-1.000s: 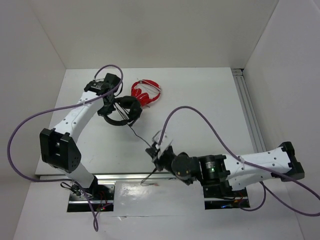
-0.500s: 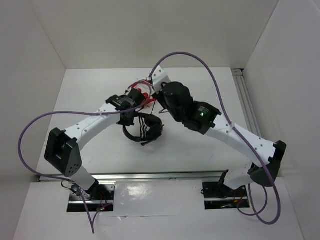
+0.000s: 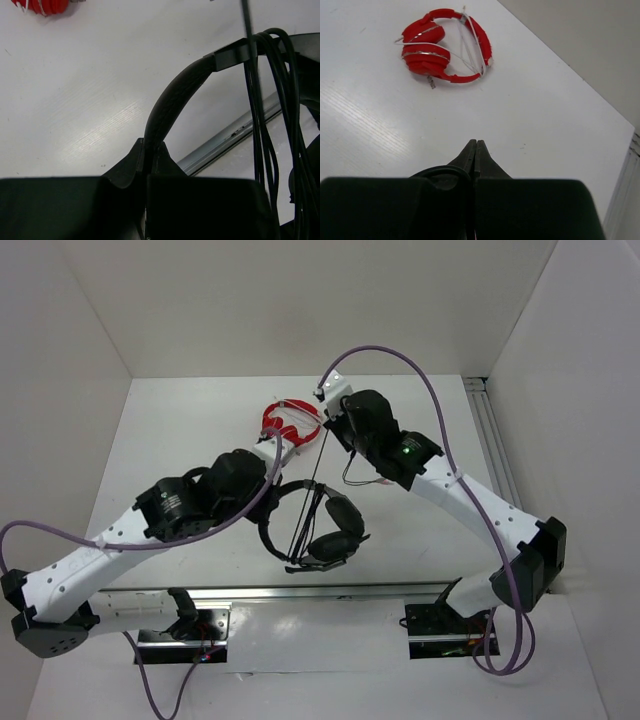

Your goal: Wrap the headphones

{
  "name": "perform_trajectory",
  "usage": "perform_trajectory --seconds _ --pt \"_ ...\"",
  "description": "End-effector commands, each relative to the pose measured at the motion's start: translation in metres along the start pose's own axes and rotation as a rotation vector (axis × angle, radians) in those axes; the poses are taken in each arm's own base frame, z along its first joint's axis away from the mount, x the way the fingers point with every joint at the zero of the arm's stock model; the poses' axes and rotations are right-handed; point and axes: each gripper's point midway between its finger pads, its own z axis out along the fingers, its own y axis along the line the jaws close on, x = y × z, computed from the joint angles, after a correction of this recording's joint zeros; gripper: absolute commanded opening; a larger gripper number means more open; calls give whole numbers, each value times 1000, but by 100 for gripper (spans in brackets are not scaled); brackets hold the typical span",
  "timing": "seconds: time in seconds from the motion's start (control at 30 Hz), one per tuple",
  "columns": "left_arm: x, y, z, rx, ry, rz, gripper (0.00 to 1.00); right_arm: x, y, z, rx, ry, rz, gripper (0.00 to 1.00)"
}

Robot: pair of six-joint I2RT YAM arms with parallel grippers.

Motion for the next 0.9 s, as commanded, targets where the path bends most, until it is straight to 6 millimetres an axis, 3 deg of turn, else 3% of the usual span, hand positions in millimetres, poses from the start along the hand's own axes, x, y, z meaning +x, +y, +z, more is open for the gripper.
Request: perform_trajectory --seconds 0.0,0.03,0.07,0.1,0.13,0.17,0.2,0.23,0.27,0.3,0.33,0.37,0.4,0.43,0.47,0.6,0.7,0.77,0.87 --pt "-3 -7 -34 54 13 53 0 -19 -15 14 2 -119 111 0" --pt "-18 -4 -45 38 -24 45 0 -16 -13 15 -30 -131 131 0" --pt "-21 5 -53 -2 -30 34 0 0 -4 18 -76 -112 148 0" --pt "-28 7 -58 -18 -44 22 0 -9 7 12 -159 -171 189 0" --pt "-45 8 -72 -16 -99 -7 0 -4 12 12 -195 -184 207 0" --pt "-52 10 -76 -32 -116 -11 0 17 20 16 -220 -156 223 0" --pt "-56 14 -82 -51 -118 -23 0 18 30 11 -265 -172 259 2" --pt "-72 16 -96 -59 -167 -62 0 18 36 13 -289 -200 273 2" --pt "-77 17 -94 -80 -160 -70 0 37 46 14 -311 -179 289 2" --pt "-79 23 -97 -119 -153 -79 0 27 58 10 -356 -240 318 2" --pt "-85 23 -101 -125 -164 -107 0 30 72 9 -394 -252 327 2" --pt "-101 22 -106 -128 -203 -130 0 48 87 10 -422 -231 343 2" --pt "-105 21 -107 -126 -208 -141 0 53 103 11 -467 -235 352 2" --pt "-110 21 -109 -131 -224 -169 0 42 120 8 -507 -294 379 2" --pt "-119 19 -115 -119 -250 -193 0 45 132 9 -530 -299 390 2" --pt "-139 38 -126 -222 -359 -377 0 76 189 27 -623 -267 463 2" --pt "-143 61 -137 -318 -432 -470 0 109 208 37 -657 -207 498 2" --pt "-146 75 -140 -360 -450 -514 0 114 224 33 -708 -210 503 3" --pt "-147 77 -135 -351 -442 -532 0 130 241 27 -739 -190 500 6"
